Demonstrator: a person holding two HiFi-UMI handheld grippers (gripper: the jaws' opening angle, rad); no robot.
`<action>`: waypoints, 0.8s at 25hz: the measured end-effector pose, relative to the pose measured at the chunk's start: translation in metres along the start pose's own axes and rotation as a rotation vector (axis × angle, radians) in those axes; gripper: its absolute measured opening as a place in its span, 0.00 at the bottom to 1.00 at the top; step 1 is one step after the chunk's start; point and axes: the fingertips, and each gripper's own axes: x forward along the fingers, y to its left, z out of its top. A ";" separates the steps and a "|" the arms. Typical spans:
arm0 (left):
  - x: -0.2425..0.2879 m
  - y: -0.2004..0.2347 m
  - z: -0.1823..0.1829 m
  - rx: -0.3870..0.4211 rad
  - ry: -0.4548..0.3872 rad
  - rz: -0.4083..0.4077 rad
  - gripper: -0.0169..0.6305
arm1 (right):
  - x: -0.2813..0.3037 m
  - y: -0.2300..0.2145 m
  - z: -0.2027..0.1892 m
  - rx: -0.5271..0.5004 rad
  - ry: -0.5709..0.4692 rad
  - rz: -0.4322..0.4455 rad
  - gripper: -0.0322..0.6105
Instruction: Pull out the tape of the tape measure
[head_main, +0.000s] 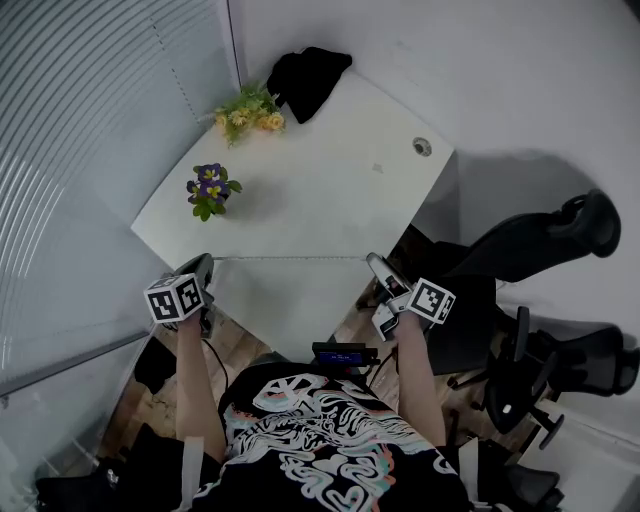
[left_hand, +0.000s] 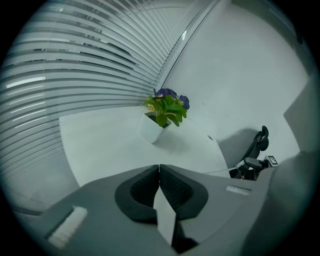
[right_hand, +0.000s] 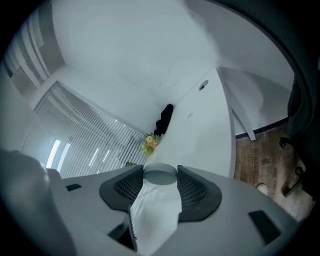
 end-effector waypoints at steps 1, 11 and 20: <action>0.000 0.002 0.001 -0.004 -0.001 0.005 0.03 | 0.003 -0.001 0.000 -0.003 0.009 -0.002 0.39; 0.003 0.027 -0.001 -0.051 0.011 0.090 0.03 | 0.029 -0.011 0.008 -0.012 0.049 -0.029 0.39; 0.013 0.026 -0.002 -0.052 0.031 0.090 0.03 | 0.046 -0.018 0.002 -0.030 0.107 -0.048 0.39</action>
